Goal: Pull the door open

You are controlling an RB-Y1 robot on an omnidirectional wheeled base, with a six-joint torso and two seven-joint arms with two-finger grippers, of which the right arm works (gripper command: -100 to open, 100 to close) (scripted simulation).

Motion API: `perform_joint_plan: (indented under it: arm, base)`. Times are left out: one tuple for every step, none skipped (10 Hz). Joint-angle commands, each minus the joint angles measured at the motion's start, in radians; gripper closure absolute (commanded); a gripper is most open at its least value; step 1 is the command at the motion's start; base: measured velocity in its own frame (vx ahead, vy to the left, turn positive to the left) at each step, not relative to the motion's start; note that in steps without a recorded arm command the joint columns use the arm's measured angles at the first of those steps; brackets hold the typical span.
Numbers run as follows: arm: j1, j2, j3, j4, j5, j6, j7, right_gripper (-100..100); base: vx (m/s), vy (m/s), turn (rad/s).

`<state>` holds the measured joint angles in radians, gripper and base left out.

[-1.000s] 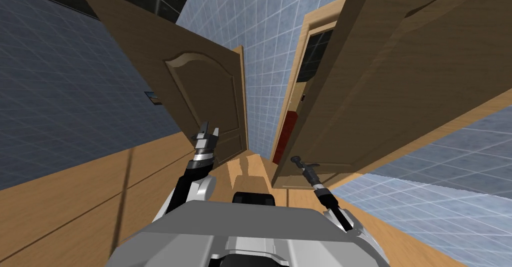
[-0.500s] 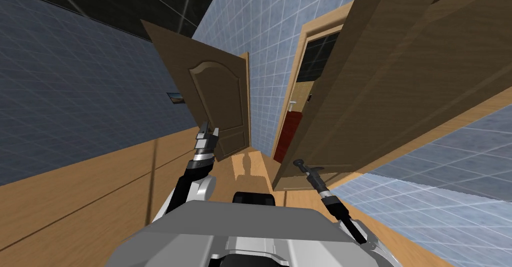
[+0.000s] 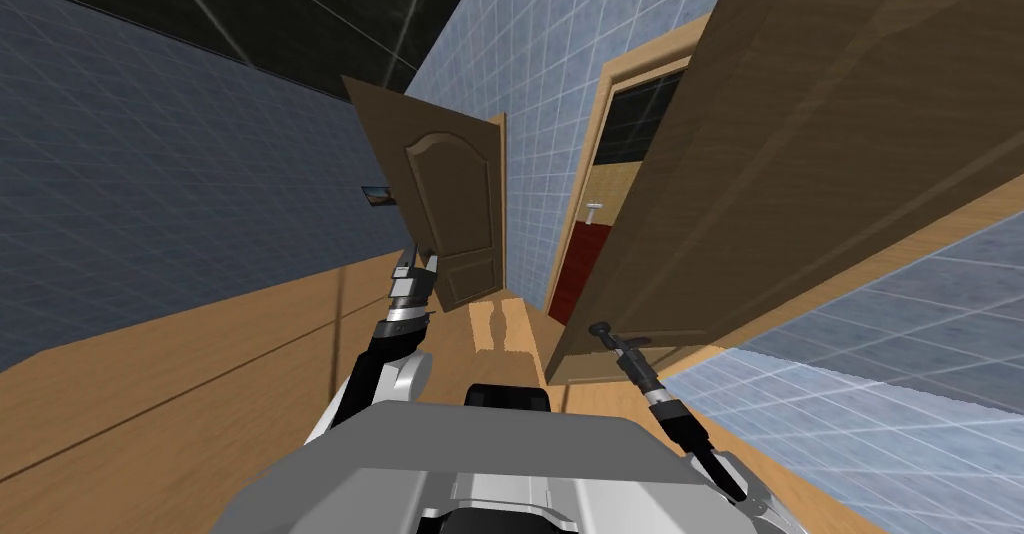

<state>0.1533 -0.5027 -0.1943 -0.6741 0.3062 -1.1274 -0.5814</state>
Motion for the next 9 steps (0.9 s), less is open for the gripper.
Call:
perform_joint_plan:
  arm:
    - [0.009,-0.007,-0.005,0.012,0.006,-0.03,-0.003,100]
    - [0.014,-0.011,-0.008,0.019,0.009,-0.046,-0.006,100]
    - [0.018,-0.015,-0.011,0.026,0.013,-0.061,-0.008,100]
    - [0.022,-0.018,-0.014,0.032,0.015,-0.074,-0.01,100]
    - [0.026,-0.021,-0.017,0.037,0.018,-0.086,-0.012,100]
    - [0.028,-0.023,-0.018,0.041,0.02,-0.094,-0.013,100]
    - [0.025,-0.018,-0.014,0.04,0.02,-0.084,-0.012,100]
    - [0.026,-0.021,-0.017,0.052,0.023,-0.097,-0.013,100]
    - [0.025,-0.022,-0.018,0.056,0.025,-0.103,-0.014,100]
  base:
    - [-0.214,-0.11,0.204]
    - [-0.216,-0.081,0.166]
    - [-0.204,-0.096,0.158]
    - [-0.181,-0.096,0.148]
    - [-0.191,-0.069,0.144]
    - [-0.17,-0.036,0.093]
    - [-0.067,-0.015,0.006]
    - [-0.145,-0.064,0.158]
    - [-0.196,-0.095,0.197]
